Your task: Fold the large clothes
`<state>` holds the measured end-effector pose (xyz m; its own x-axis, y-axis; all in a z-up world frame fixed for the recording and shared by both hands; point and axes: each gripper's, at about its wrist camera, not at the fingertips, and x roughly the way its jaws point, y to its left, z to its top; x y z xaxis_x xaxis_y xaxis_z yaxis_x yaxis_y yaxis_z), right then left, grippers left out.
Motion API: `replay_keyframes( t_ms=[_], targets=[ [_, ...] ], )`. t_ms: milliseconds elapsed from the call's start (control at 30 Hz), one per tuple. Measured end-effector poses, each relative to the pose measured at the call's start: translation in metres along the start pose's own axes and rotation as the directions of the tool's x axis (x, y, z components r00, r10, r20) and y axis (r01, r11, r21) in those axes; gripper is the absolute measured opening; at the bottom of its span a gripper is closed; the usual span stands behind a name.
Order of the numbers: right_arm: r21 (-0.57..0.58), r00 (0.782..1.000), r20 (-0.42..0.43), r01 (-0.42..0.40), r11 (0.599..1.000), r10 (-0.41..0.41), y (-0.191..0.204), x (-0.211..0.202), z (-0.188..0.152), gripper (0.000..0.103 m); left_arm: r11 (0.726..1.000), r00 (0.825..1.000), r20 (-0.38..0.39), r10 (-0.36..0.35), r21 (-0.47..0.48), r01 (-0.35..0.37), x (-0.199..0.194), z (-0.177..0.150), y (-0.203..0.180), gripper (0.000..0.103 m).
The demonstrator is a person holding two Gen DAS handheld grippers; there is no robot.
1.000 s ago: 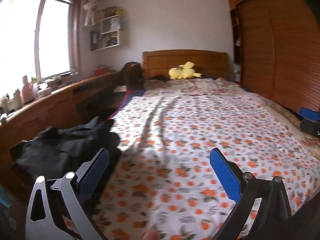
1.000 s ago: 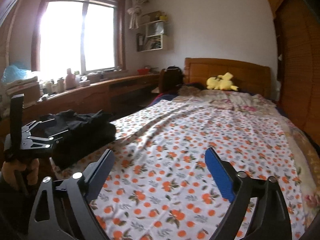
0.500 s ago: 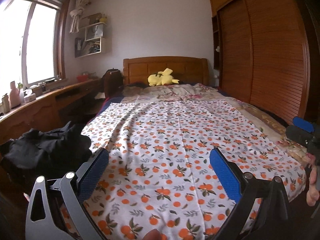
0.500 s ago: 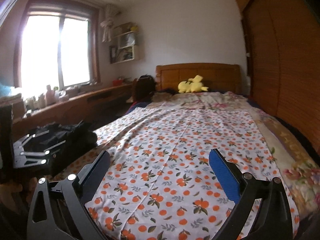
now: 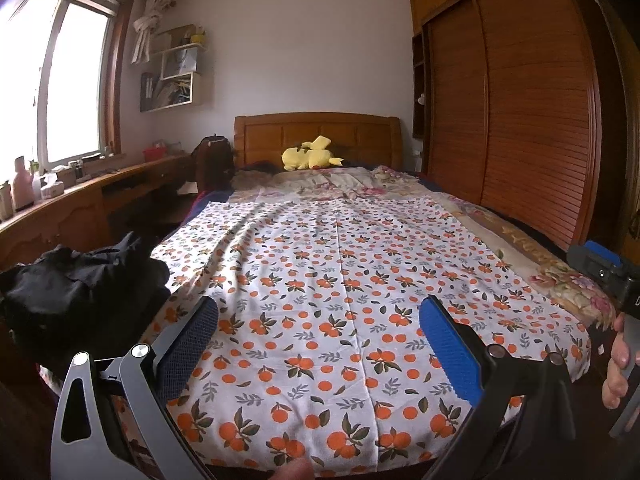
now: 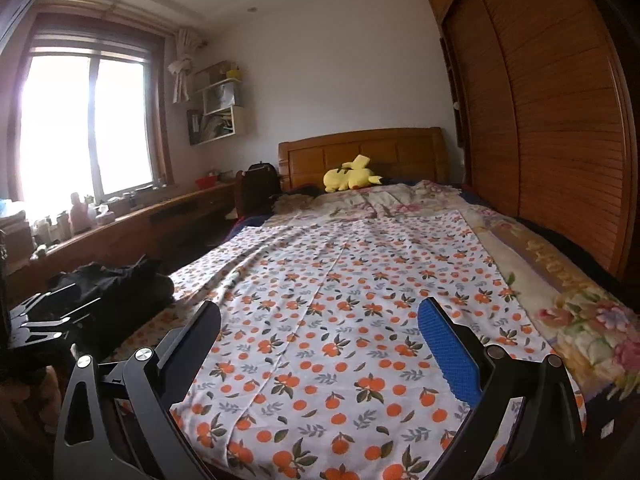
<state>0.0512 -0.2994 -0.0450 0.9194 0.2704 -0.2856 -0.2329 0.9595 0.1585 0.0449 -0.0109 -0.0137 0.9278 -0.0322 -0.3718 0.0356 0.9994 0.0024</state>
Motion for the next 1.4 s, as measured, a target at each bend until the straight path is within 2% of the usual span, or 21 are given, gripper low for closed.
replay_keyframes(
  t_ms=[1400],
  targets=[
    [-0.022,1.000,0.003,0.018,1.000,-0.018,0.0037,0.0008,-0.0047,0.095,1.000,1.000,0.002,-0.006,0.003,0.006,-0.0020,0.0021,-0.0016,0.101]
  ],
)
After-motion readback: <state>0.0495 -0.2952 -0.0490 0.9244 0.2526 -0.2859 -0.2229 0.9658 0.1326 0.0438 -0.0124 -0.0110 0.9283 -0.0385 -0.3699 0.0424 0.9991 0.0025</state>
